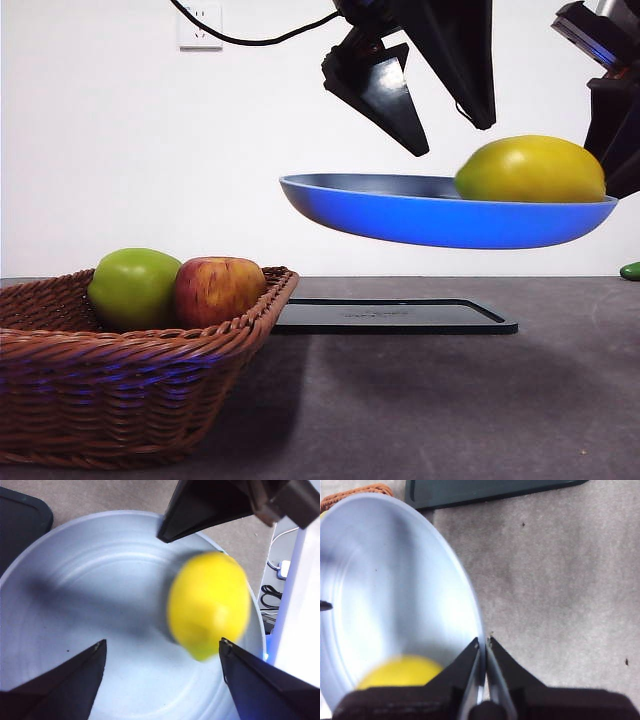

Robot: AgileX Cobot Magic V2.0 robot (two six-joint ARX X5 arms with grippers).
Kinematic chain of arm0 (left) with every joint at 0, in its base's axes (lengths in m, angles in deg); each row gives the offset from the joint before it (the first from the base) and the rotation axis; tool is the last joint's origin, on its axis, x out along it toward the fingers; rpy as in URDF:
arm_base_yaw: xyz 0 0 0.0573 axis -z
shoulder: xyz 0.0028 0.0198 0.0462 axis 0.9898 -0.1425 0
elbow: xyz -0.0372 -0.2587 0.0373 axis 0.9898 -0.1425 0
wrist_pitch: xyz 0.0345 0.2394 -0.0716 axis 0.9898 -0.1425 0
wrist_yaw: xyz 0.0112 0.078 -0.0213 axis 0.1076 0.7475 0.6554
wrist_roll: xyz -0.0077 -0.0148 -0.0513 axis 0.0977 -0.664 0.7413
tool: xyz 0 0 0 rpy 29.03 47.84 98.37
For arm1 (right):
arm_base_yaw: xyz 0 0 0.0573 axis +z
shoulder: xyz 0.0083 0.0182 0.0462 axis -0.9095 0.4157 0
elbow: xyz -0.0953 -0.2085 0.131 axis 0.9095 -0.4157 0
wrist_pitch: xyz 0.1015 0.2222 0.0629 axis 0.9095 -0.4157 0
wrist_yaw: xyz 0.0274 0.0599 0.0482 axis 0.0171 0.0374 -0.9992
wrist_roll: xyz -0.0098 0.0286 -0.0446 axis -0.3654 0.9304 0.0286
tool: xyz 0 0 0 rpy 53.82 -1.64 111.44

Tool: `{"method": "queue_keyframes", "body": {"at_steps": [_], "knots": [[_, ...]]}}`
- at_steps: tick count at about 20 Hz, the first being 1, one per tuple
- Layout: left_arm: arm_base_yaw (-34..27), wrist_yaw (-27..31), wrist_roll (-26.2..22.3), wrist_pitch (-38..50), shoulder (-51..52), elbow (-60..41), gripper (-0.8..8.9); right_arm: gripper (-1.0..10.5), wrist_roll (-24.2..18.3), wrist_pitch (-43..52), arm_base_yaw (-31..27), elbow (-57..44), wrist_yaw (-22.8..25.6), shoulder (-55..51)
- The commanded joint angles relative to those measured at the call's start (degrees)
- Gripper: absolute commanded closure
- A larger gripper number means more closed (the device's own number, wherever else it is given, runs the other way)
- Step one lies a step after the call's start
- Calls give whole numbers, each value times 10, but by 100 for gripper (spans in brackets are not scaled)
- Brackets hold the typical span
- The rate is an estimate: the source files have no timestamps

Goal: Take the lemon from the basket,put the lemon in the plate,hand out the plate

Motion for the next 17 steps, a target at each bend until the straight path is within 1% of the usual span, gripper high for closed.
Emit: {"method": "queue_keyframes", "body": {"at_steps": [1,5,9,12,15,17], "knots": [[2,0,2,5,28,17,425,943,10,8,0,13,-1,11],[-17,1,4,-12,121,17,426,943,18,3,-20,68,-2,72],[-32,1,6,-69,212,17,426,943,14,-3,-39,164,-2,186],[-34,1,6,-116,266,17,426,943,8,0,-41,252,-1,283],[-33,1,6,-131,292,17,426,943,3,0,-40,348,39,379],[-33,1,7,-143,295,17,426,943,9,-1,-40,408,42,435]]}}
